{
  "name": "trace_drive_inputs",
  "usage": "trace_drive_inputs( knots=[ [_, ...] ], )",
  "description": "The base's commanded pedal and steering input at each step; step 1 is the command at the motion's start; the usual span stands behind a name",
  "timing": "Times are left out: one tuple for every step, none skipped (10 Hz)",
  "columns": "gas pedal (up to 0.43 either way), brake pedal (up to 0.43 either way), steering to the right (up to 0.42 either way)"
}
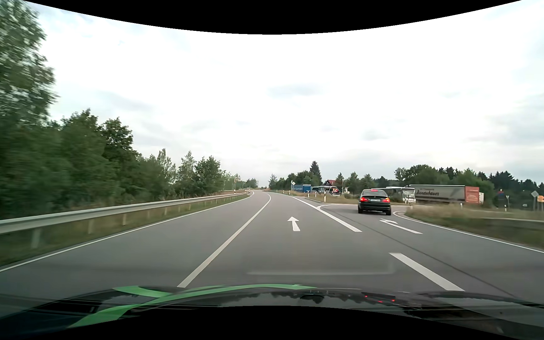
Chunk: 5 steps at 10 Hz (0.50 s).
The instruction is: Follow the waypoints while adhering to traffic rules and regulations
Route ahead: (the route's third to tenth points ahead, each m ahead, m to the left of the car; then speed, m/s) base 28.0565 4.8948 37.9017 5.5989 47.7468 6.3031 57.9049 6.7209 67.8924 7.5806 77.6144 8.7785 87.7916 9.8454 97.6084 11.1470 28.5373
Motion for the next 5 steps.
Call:
trace_drive_inputs(
  knots=[
    [0.520, 0.000, -0.010],
    [0.520, 0.000, -0.010],
    [0.520, 0.000, -0.010],
    [0.531, 0.000, -0.010],
    [0.531, 0.000, -0.010]
  ],
)
